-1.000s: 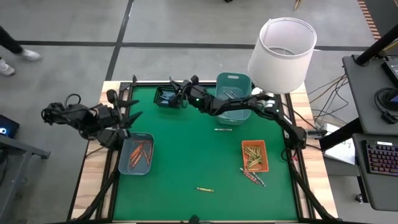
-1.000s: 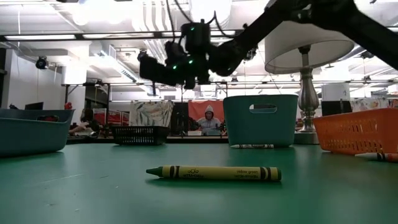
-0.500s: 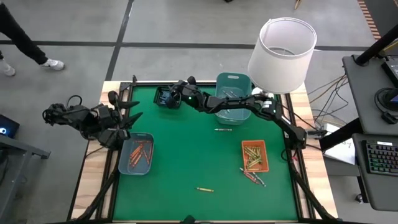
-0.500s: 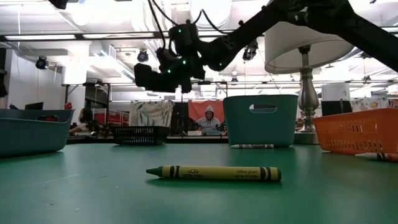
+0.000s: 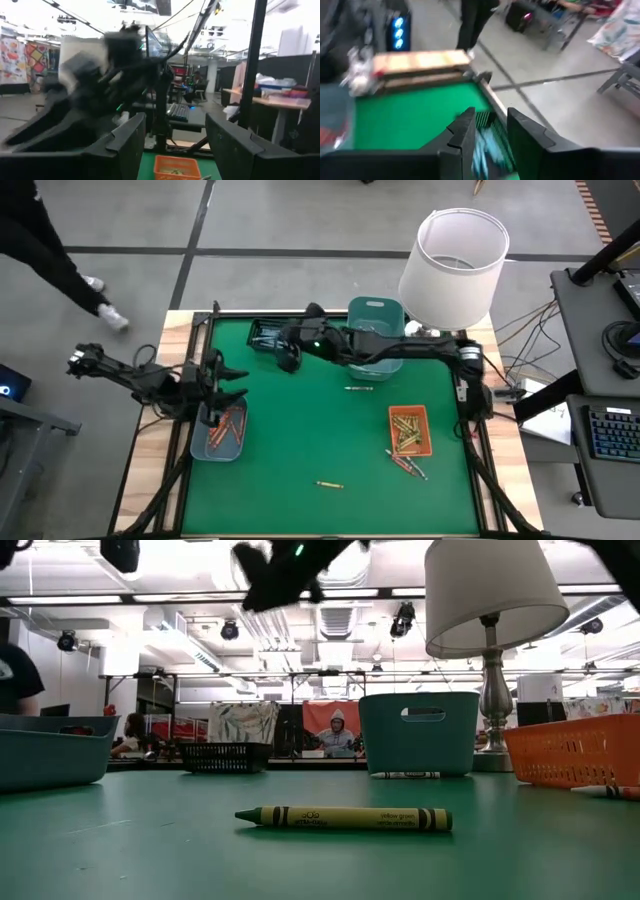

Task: Sort crayons
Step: Put the green crayon into the orange bin

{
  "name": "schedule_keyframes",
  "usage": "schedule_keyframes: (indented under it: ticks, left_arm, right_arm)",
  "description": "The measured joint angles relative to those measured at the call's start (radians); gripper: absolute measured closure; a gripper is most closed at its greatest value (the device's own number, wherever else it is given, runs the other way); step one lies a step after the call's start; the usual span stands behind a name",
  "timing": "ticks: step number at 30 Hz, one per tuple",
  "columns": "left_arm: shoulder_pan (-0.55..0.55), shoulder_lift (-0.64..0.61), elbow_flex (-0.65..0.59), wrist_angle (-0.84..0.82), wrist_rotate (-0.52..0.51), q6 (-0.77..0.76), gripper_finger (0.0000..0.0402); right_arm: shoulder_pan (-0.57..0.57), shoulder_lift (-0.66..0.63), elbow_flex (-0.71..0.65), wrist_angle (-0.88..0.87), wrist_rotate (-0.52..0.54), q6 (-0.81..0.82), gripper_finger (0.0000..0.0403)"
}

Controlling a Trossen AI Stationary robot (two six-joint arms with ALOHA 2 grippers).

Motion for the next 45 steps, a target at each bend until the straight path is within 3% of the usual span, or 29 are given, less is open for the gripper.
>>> schedule_keyframes:
  ticks: [3, 9, 16, 19, 22, 25, 29, 36, 41, 45]
  left_arm:
    - [0.0, 0.061, -0.027, 0.09, -0.001, -0.028, 0.0212]
    - [0.0, 0.194, -0.007, 0.137, -0.004, -0.1, 0.0212]
    - [-0.003, 0.415, 0.075, 0.134, -0.003, -0.205, 0.0212]
    - [-0.006, 0.524, 0.12, 0.131, 0.023, -0.214, 0.0212]
    - [-0.013, 0.62, 0.178, 0.092, 0.071, -0.214, 0.0212]
    - [-0.031, 0.711, 0.245, -0.061, 0.099, -0.171, 0.0212]
    - [-0.06, 0.859, 0.343, -0.221, 0.099, -0.166, 0.0212]
    - [-0.13, 1.138, 0.509, -0.244, 0.102, -0.108, 0.0212]
    - [-0.151, 1.305, 0.573, -0.25, 0.108, -0.095, 0.0212]
    - [-0.158, 1.399, 0.623, -0.189, 0.196, -0.134, 0.0212]
  right_arm:
    - [0.037, -0.093, 0.0, -0.224, -0.001, -0.012, 0.0309]
    - [0.078, -0.267, -0.001, -0.65, 0.0, 0.114, 0.0326]
    - [0.137, -0.376, -0.041, -0.997, -0.209, 0.375, 0.0327]
    - [0.21, -0.409, -0.1, -1.075, -0.228, 0.429, 0.0323]
    - [0.296, -0.44, -0.177, -1.104, -0.234, 0.5, 0.0321]
    - [0.394, -0.477, -0.261, -1.104, -0.229, 0.582, 0.0323]
    - [0.532, -0.504, -0.361, -1.098, -0.233, 0.792, 0.0331]
    - [0.766, -0.504, -0.509, -0.928, -0.205, 1.03, 0.0332]
    - [0.841, -0.504, -0.591, -0.758, -0.2, 1.122, 0.0328]
    - [0.878, -0.504, -0.625, -0.677, -0.201, 1.167, 0.0331]
